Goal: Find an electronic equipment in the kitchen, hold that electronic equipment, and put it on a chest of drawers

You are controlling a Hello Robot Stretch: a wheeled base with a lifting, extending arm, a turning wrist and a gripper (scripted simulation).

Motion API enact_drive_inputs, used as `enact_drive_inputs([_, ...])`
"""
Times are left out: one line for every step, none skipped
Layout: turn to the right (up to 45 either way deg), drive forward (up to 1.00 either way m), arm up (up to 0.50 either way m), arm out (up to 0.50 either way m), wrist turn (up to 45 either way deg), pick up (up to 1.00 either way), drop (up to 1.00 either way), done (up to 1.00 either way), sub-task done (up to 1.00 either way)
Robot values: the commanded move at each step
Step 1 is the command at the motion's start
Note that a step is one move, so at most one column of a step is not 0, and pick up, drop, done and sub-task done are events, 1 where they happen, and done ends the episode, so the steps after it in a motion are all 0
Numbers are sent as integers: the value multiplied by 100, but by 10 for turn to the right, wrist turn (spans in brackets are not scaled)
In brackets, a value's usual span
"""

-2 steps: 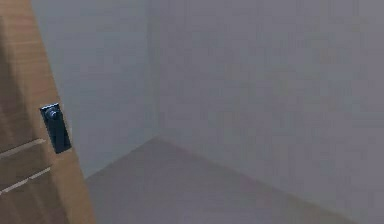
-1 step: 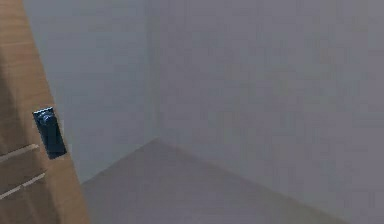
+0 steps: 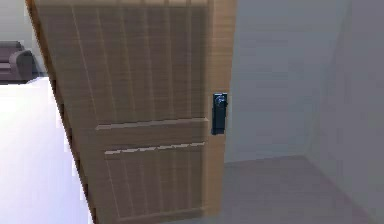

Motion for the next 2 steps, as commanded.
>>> enact_drive_inputs([-180, 0, 0, 0, 0, 0, 0, 0, 0])
enact_drive_inputs([-30, 0, 0, 0, 0, 0, 0, 0, 0])
